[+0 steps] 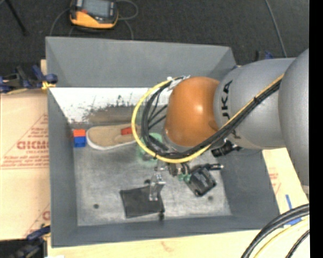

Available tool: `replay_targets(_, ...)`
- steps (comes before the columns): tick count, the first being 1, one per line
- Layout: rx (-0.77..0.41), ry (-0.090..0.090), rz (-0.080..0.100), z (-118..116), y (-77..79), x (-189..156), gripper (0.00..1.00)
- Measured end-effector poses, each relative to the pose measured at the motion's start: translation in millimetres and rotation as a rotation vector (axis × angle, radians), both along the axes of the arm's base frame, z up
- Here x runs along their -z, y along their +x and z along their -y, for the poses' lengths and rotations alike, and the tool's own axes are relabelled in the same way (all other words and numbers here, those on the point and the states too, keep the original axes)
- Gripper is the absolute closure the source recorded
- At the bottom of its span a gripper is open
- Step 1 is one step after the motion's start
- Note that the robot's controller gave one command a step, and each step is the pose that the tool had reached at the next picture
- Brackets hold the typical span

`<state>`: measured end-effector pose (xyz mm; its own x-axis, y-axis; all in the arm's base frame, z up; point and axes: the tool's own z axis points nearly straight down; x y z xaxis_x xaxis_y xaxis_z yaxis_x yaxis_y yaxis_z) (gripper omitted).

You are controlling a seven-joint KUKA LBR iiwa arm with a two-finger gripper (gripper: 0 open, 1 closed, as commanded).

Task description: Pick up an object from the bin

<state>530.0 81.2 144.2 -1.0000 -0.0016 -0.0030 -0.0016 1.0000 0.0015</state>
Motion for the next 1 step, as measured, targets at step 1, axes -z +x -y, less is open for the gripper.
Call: replay_targets(1,-0.058,-0.001,0.003,1.7,-47.9,66.4,0.0)
